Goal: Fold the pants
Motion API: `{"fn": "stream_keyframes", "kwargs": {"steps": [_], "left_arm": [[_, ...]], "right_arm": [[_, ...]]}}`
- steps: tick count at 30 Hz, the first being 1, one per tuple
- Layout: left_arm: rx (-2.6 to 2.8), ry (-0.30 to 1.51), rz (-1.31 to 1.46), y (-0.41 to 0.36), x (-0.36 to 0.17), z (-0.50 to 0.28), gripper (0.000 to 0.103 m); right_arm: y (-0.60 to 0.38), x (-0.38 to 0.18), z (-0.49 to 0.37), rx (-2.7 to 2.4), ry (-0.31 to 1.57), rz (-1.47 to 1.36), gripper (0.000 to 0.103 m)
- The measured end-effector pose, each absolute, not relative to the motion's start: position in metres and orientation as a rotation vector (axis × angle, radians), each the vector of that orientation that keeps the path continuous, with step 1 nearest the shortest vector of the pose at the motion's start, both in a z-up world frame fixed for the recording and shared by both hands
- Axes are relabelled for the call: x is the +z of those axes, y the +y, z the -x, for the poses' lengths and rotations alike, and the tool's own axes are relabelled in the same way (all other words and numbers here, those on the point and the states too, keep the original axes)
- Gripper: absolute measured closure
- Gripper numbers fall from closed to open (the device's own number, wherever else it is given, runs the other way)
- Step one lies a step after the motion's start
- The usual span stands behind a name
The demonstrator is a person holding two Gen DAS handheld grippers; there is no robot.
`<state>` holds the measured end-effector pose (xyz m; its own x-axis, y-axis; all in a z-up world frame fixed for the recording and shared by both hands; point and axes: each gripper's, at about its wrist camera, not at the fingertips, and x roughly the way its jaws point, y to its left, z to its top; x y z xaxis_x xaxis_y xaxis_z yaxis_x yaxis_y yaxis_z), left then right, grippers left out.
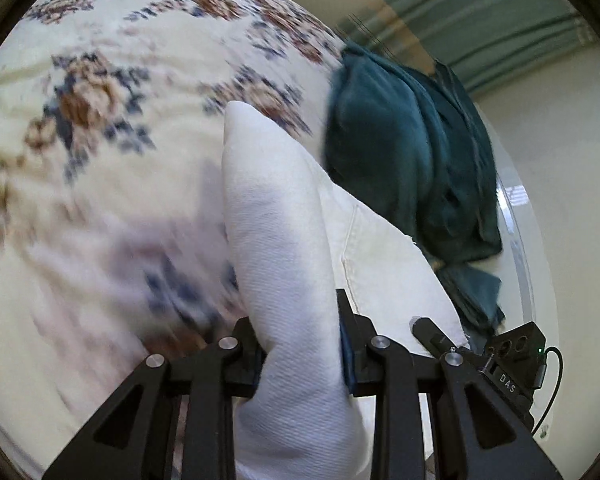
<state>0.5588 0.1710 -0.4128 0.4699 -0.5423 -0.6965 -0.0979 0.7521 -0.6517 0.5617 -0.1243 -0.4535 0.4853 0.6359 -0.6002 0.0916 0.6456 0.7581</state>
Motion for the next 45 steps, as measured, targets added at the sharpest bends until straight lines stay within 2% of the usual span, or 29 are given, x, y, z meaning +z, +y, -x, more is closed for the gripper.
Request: {"fn": "stream_keyframes", "kwargs": {"steps": [8, 11, 13, 14, 15, 17, 20, 22, 26, 29, 31, 33, 36, 37, 38, 42, 45], "left_arm": [[-0.260, 1.075, 0.674, 0.268, -0.468, -0.647, 0.078], [-0.243, 1.099, 0.655, 0.288, -0.494, -0.672, 0.078], [-0.226, 1.142, 0.649, 0.296, -0.516, -0.680, 0.077], [-0.223, 1.165, 0.649, 0.300, -0.528, -0.681, 0.075], [-0.219, 1.188, 0.638, 0.301, -0.538, -0.680, 0.069], [-0.208, 1.218, 0.610, 0.302, -0.547, -0.669, 0.061], [-0.183, 1.212, 0.609, 0.309, -0.543, -0.642, 0.046], [-0.160, 1.206, 0.610, 0.312, -0.538, -0.626, 0.045], [-0.116, 1.191, 0.537, 0.309, -0.539, -0.603, 0.041], [-0.086, 1.191, 0.518, 0.307, -0.543, -0.593, 0.038], [-0.061, 1.195, 0.502, 0.304, -0.539, -0.592, 0.038], [-0.011, 1.204, 0.451, 0.297, -0.527, -0.593, 0.039], [0.068, 1.197, 0.355, 0.286, -0.506, -0.592, 0.038], [0.090, 1.195, 0.336, 0.283, -0.502, -0.592, 0.035], [0.117, 1.191, 0.312, 0.281, -0.496, -0.590, 0.028], [0.175, 1.154, 0.250, 0.269, -0.473, -0.584, 0.016], [0.195, 1.142, 0.220, 0.259, -0.459, -0.583, 0.014]], "right_arm": [[-0.019, -0.522, -0.661, 0.405, 1.052, -0.808, 0.063], [0.000, -0.558, -0.679, 0.380, 1.115, -0.814, 0.061], [0.005, -0.577, -0.681, 0.352, 1.187, -0.818, 0.054], [0.007, -0.585, -0.678, 0.341, 1.232, -0.799, 0.046], [0.006, -0.589, -0.674, 0.333, 1.270, -0.782, 0.039], [-0.001, -0.594, -0.661, 0.328, 1.310, -0.762, 0.033], [-0.024, -0.586, -0.642, 0.271, 1.310, -0.744, 0.033], [-0.038, -0.575, -0.633, 0.224, 1.279, -0.717, 0.034], [-0.050, -0.568, -0.630, 0.126, 1.281, -0.642, 0.050], [-0.044, -0.568, -0.638, 0.081, 1.318, -0.569, 0.049], [-0.033, -0.559, -0.644, 0.059, 1.328, -0.490, 0.042], [-0.030, -0.543, -0.643, 0.015, 1.323, -0.363, 0.023], [-0.027, -0.523, -0.639, -0.024, 1.300, -0.259, 0.010], [-0.023, -0.514, -0.638, -0.033, 1.285, -0.210, 0.008], [-0.021, -0.507, -0.635, -0.044, 1.275, -0.169, 0.003], [-0.013, -0.474, -0.620, -0.064, 1.213, -0.044, 0.000], [-0.012, -0.449, -0.606, -0.064, 1.165, 0.006, 0.000]]}}
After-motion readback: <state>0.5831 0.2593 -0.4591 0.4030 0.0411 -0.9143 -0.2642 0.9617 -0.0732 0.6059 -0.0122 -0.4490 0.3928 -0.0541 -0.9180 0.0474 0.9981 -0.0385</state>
